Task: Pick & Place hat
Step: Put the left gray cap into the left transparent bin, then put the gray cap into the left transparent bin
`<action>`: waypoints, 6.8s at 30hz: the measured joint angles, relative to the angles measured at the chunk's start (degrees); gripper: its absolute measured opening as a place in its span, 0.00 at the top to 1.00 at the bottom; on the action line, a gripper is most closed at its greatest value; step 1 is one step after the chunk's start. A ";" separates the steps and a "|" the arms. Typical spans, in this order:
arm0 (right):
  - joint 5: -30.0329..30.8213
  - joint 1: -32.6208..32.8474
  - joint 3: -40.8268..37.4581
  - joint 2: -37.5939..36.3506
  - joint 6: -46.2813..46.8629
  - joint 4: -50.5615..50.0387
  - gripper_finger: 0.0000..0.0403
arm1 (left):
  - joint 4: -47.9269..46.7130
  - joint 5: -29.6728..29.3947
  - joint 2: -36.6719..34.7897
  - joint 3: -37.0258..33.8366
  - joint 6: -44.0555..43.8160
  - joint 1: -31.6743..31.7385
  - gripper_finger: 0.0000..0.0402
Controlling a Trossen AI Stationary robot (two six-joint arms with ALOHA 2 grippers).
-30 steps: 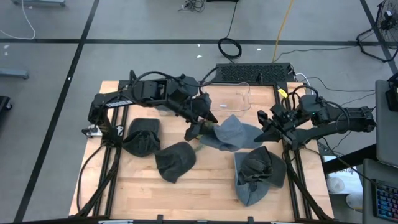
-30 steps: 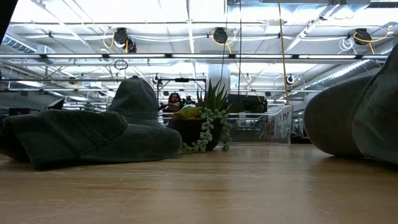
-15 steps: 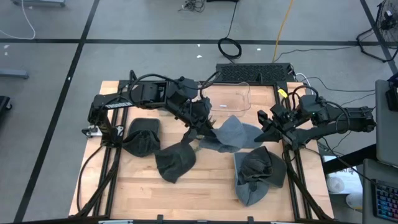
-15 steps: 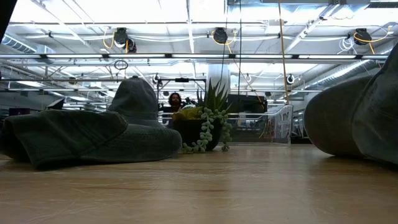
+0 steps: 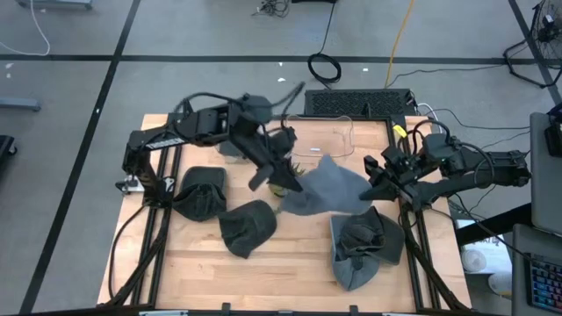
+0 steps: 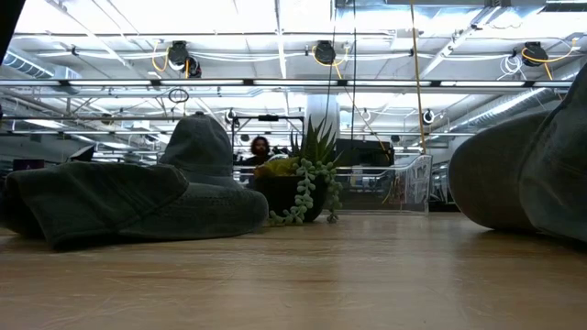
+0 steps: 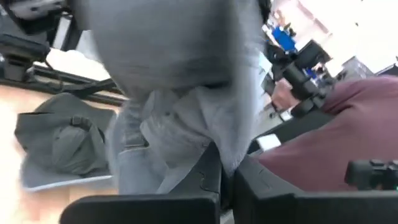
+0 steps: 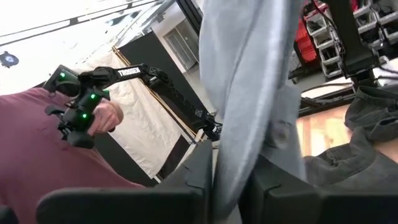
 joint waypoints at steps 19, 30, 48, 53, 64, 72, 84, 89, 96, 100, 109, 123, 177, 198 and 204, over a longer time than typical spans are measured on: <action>15.64 0.00 0.02 -2.52 -12.61 -7.39 0.72 | -7.24 -23.28 -12.28 0.06 5.78 17.13 0.99; 21.34 -0.02 0.02 -2.29 -18.44 -6.98 0.73 | -10.93 -27.52 -12.24 0.06 19.91 25.72 0.99; 21.33 -0.02 0.02 -0.21 -18.65 -6.96 0.75 | -30.85 -19.35 -3.29 0.04 40.59 33.02 0.99; 21.33 -0.02 0.02 1.38 -18.65 -6.96 0.75 | -35.91 -21.12 0.28 0.04 44.41 33.99 0.99; 21.42 -0.10 0.00 4.21 -18.65 -6.31 0.76 | -42.39 -21.98 7.72 0.04 44.85 35.58 0.99; 21.58 -0.22 0.00 4.69 -20.36 -6.26 0.76 | -40.19 -22.04 8.66 0.04 32.82 36.70 0.99; 27.12 -0.24 0.00 4.69 -26.11 -6.06 0.77 | -43.42 -23.06 3.49 0.04 20.11 37.36 0.99; 27.10 -0.24 0.00 4.69 -27.02 -6.04 0.77 | -43.89 -22.69 4.68 -0.04 18.29 36.49 0.99; 27.10 -0.24 0.00 4.69 -27.02 -6.04 0.77 | -43.67 -27.21 4.40 -3.14 17.09 36.82 0.99; 27.08 -0.24 0.00 4.69 -27.02 -6.04 0.77 | -41.85 -27.92 4.40 -9.92 17.24 36.76 0.99; 27.08 -0.22 0.00 4.69 -25.40 -6.02 0.77 | -36.84 -27.42 4.57 -15.22 14.70 36.69 0.98; 26.98 -0.22 0.00 4.67 -23.55 -5.63 0.77 | -37.16 -23.02 4.46 -5.02 15.80 38.70 0.62; 26.99 -0.06 -0.02 4.69 -21.25 -5.65 0.77 | -47.92 -46.62 26.98 -0.35 33.63 30.69 0.54; 27.70 -0.09 -0.02 4.69 -20.97 -5.65 0.77 | -44.85 -44.93 20.23 0.02 38.42 28.09 0.54; 28.78 -0.11 -0.02 4.69 -19.37 -5.60 0.73 | -38.24 -40.57 13.73 0.02 40.10 27.95 0.54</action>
